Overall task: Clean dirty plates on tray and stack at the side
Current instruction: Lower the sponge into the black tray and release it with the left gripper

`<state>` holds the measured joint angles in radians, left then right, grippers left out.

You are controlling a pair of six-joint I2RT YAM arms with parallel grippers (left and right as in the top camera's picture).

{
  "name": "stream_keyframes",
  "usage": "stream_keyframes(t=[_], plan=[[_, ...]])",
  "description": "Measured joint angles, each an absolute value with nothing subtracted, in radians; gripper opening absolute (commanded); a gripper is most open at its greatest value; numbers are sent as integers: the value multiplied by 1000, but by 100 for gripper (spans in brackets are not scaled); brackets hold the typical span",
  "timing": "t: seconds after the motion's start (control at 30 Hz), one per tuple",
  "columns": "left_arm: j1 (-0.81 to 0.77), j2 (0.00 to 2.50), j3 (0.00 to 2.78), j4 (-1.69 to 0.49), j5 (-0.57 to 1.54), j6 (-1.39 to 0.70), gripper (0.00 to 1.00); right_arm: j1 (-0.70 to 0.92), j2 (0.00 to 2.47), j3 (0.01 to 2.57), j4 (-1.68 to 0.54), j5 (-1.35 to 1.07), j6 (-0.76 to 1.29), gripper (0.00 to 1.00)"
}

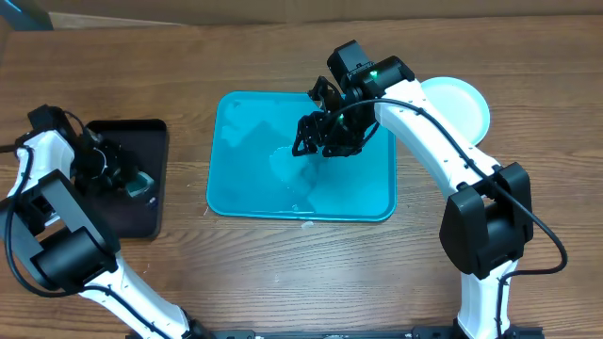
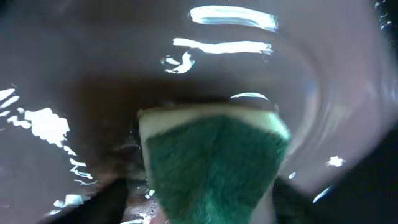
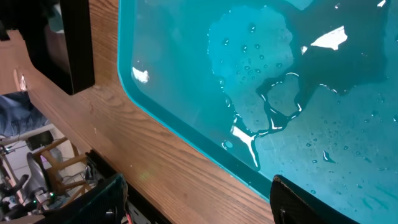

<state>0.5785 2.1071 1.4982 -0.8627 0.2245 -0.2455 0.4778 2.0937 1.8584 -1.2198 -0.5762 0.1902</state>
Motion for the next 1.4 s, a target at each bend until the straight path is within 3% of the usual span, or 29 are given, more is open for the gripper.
stream_keyframes(t=[0.13,0.27,0.4,0.43,0.8,0.87,0.93,1.07,1.4], plan=[[586,2110,1516,-909,206,-236,57,477,2094,1858,-1222,-577,191,75],[598,2113,1579,-986,191,-232,47,477,2094,1858,-1222,-576,191,75],[598,2099,1641,-1000,182,-235,19,477,2094,1858,-1214,-576,191,75],[598,2090,1646,-1006,182,-231,17,477,2094,1858,-1213,-576,190,75],[598,2079,1513,-916,164,-229,21,477,2094,1858,-1203,-576,190,76],[599,2077,1465,-865,164,-230,18,477,2094,1858,-1199,-576,191,75],[601,2059,1419,-814,164,-231,4,477,2094,1858,-1195,-577,191,75],[604,2036,1381,-784,164,-232,4,478,2094,1858,-1195,-576,191,76],[604,2053,1621,-1111,181,-232,4,477,2094,1858,-1186,-576,191,75]])
